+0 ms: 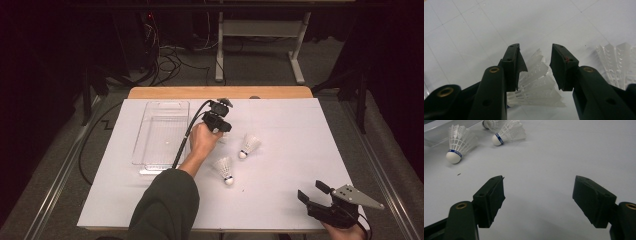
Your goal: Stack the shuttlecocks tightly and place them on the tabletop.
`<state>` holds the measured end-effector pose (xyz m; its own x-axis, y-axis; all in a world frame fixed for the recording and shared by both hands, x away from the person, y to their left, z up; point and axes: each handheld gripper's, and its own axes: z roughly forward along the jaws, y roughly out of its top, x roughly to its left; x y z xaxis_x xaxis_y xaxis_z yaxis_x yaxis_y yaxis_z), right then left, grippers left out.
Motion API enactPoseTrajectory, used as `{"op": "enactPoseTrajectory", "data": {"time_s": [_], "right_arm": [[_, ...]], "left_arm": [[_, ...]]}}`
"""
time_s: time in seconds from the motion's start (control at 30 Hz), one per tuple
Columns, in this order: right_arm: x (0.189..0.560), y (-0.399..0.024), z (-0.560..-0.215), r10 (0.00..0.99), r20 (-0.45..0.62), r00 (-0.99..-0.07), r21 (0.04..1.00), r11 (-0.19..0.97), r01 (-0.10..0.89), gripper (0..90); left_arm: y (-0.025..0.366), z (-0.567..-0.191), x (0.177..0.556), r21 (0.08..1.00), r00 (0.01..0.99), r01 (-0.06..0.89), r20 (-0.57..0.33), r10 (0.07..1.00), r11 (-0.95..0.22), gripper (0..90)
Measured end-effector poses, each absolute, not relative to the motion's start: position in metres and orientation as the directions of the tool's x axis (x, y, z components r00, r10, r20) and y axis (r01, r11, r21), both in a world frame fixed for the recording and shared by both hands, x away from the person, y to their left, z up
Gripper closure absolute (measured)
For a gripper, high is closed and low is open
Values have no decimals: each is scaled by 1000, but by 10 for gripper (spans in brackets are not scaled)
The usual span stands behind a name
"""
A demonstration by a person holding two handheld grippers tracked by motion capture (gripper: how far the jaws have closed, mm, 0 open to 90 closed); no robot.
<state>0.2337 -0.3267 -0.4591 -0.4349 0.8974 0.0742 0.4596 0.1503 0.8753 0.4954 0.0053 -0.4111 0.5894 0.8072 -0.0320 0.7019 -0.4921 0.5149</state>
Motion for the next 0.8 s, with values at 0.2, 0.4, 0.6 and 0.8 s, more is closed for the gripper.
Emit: {"op": "enactPoseTrajectory", "data": {"time_s": [0.2,0.4,0.6,0.8], "right_arm": [[234,-327,-459,897,74,-435,875,150,460,263],[234,-327,-459,897,74,-436,875,151,460,263],[234,-327,-459,897,74,-436,875,151,460,263],[234,-327,-459,897,73,-436,875,153,460,263]], "left_arm": [[5,-410,495,521,588,701,-36,808,-487,557],[6,-409,495,529,591,700,-51,805,-480,502],[6,-408,494,531,594,703,-73,801,-472,455],[8,-405,492,542,597,700,-86,797,-466,403]]}}
